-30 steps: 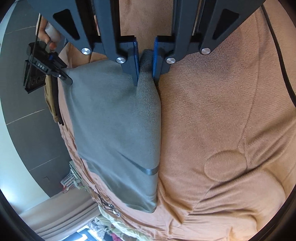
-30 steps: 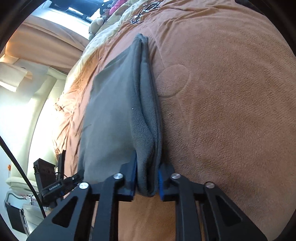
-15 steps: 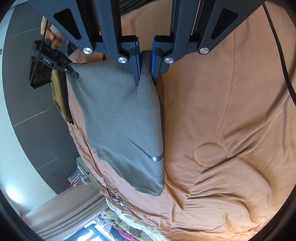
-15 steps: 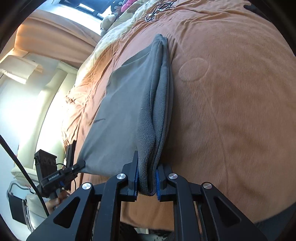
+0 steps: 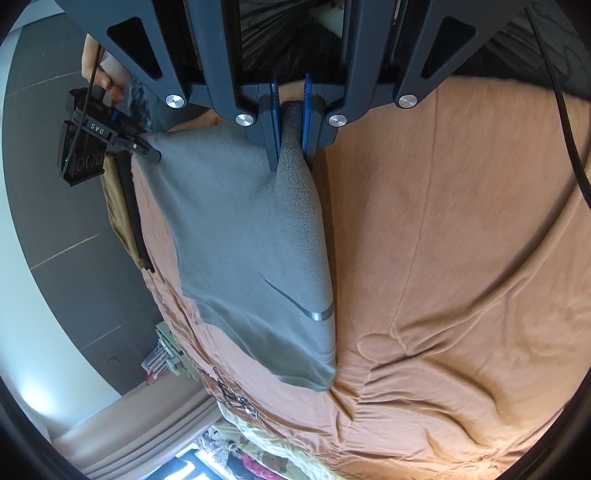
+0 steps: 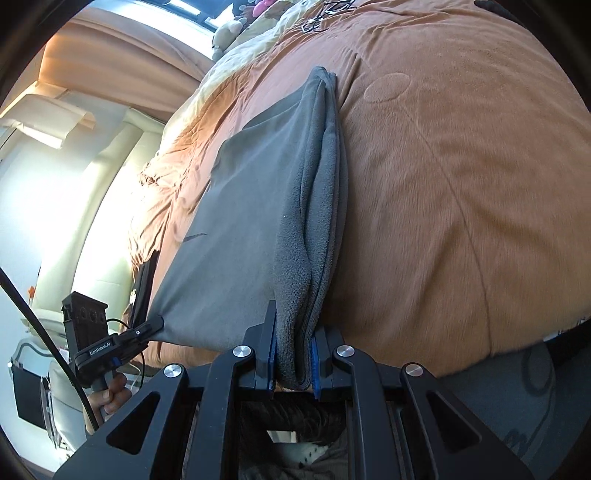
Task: Fold small clothes
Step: 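Grasp the folded edge of the grey shirt with both grippers, then open both grippers and release the grey shirt on the bed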
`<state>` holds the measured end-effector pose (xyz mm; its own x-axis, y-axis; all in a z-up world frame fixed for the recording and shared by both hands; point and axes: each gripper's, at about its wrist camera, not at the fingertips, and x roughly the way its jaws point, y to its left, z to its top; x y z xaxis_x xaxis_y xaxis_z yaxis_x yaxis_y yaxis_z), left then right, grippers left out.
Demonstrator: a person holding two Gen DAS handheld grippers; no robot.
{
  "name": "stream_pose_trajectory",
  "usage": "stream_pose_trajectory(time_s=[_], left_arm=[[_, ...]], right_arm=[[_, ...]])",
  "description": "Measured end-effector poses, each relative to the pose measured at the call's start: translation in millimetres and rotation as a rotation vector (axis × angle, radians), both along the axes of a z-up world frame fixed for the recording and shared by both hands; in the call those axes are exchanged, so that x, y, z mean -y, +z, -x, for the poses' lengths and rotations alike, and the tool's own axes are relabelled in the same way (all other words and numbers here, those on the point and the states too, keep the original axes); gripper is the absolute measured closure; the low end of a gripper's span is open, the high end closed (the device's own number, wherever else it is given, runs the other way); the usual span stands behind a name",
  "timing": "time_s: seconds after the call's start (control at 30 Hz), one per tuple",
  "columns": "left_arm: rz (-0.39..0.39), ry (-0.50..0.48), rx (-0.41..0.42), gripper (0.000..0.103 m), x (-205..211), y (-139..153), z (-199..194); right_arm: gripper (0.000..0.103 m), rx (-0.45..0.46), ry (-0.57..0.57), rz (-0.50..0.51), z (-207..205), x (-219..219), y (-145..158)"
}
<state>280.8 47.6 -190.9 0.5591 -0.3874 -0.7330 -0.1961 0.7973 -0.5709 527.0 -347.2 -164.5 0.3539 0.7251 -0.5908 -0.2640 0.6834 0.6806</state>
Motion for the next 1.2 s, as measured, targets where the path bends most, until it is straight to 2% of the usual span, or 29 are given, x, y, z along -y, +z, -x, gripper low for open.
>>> stream_pose_trajectory(time_s=[0.37, 0.5, 0.6, 0.63, 0.67, 0.7, 0.83, 1.2], left_arm=[[0.013, 0.008, -0.014, 0.093, -0.6, -6.4, 37.2], [-0.045, 0.003, -0.037, 0.088, 2.4, -7.4, 31.1], [-0.052, 0.000, -0.050, 0.068, 0.8, -11.4, 25.8], [-0.053, 0.010, -0.052, 0.057, -1.9, -12.6, 22.1], [-0.055, 0.019, -0.046, 0.051, -5.2, -12.9, 21.0], [-0.055, 0.027, -0.039, 0.050, -7.8, -12.8, 18.6], [-0.011, 0.044, -0.037, 0.048, -19.3, -18.8, 6.4], [0.036, 0.050, -0.053, 0.048, -37.9, -39.6, -38.4]], right_arm=[[0.092, 0.025, 0.052, 0.026, 15.7, -5.9, -2.1], [0.089, 0.060, 0.050, 0.084, 11.3, -9.5, 4.7], [0.073, 0.078, 0.043, 0.148, 4.0, -14.1, 8.1], [0.058, 0.088, 0.039, 0.164, 0.9, -15.5, 9.1], [0.044, 0.099, 0.032, 0.173, -3.8, -15.7, 10.3], [0.042, 0.106, 0.024, 0.175, -6.7, -16.6, 11.9], [0.042, 0.110, 0.034, 0.144, -23.5, -20.6, 11.3], [0.042, 0.078, 0.042, 0.110, -71.1, -29.4, -11.1]])
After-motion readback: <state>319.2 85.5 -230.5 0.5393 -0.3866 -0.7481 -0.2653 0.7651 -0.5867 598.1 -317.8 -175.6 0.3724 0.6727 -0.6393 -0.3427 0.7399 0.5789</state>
